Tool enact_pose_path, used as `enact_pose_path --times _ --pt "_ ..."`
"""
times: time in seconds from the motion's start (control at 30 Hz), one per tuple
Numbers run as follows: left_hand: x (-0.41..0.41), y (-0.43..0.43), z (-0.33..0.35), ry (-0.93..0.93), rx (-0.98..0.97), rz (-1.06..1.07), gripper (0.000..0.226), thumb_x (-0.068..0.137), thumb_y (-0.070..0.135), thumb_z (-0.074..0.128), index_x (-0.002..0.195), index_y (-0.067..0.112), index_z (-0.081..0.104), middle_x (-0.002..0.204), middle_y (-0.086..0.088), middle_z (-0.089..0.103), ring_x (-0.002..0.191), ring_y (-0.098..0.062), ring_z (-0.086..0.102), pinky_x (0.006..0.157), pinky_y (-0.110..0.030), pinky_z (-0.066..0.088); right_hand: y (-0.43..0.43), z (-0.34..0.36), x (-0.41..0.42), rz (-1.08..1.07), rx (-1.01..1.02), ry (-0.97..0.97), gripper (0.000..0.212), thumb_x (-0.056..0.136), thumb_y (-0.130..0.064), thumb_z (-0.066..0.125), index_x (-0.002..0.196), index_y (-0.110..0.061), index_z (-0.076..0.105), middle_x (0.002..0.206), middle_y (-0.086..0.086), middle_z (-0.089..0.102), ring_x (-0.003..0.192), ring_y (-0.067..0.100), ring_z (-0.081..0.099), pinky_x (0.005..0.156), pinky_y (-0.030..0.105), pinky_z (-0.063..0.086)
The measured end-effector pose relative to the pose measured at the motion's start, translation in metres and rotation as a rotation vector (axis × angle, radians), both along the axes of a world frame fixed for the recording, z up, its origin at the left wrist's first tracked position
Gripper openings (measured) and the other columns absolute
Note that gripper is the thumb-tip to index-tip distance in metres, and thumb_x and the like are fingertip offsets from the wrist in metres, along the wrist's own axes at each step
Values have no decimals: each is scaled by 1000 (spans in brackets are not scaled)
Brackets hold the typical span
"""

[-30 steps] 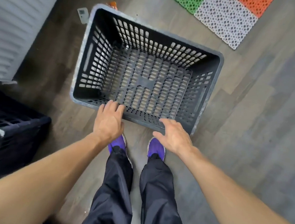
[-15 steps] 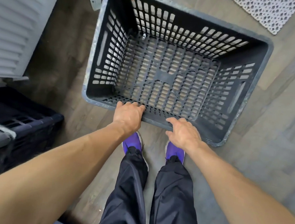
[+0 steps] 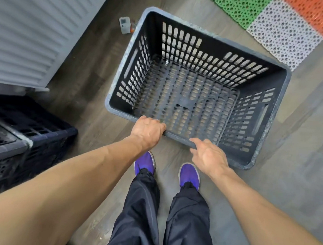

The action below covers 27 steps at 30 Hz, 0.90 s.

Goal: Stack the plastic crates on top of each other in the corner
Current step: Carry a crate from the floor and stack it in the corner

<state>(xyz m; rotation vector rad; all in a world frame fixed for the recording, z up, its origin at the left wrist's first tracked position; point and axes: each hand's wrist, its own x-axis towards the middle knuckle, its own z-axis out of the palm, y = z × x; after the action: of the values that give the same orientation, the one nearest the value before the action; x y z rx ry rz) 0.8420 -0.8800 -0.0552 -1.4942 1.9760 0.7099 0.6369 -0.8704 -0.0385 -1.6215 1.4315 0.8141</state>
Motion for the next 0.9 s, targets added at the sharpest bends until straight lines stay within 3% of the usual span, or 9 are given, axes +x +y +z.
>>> enact_pose_path --times 0.13,0.23,0.37,0.5,0.6,0.7,0.9 --pt "-10 -12 35 21 -44 13 23 96 19 41 108 24 60 110 -1 69 104 -27 64 77 -33 35 -28 38 -12 30 8 7 33 100 -33 44 132 -33 51 123 6 60 113 31 56 92 40 45" --pt "-17 -16 60 5 -34 65 20 95 26 48 107 24 63 108 -5 70 102 -30 65 79 -33 43 -52 67 -21 107 48 -1 22 93 -41 56 113 -33 59 111 2 65 110 29 58 84 38 45" --pt "-20 -7 90 44 34 157 26 96 43 52 113 27 62 111 -5 69 103 -30 64 82 -37 47 -64 99 -24 248 59 16 31 83 -44 70 109 -33 56 108 0 66 106 28 60 81 38 47" --pt "-17 19 120 90 73 225 29 95 45 52 115 26 60 112 -2 67 103 -28 63 79 -36 45 -52 121 -24 328 -40 -19 13 91 -31 62 88 -28 50 100 2 65 103 29 62 81 37 48" --pt "-15 46 140 101 90 249 26 96 46 52 108 24 59 101 1 70 89 -24 65 73 -34 46 -35 132 -24 408 -110 -53 2 93 -23 57 94 -24 58 106 3 69 103 29 63 85 39 50" --pt "-16 71 155 84 97 263 29 96 49 49 108 23 57 98 -1 70 87 -24 67 72 -36 49 -15 140 -26 465 -117 -87 14 96 -25 55 107 -21 63 109 4 69 105 29 62 88 40 51" --pt "-14 123 188 49 24 315 20 98 43 48 109 27 53 99 -2 70 89 -26 67 74 -37 48 19 169 -19 500 -15 -65 29 87 -42 70 98 -20 55 103 3 67 100 27 62 84 37 51"
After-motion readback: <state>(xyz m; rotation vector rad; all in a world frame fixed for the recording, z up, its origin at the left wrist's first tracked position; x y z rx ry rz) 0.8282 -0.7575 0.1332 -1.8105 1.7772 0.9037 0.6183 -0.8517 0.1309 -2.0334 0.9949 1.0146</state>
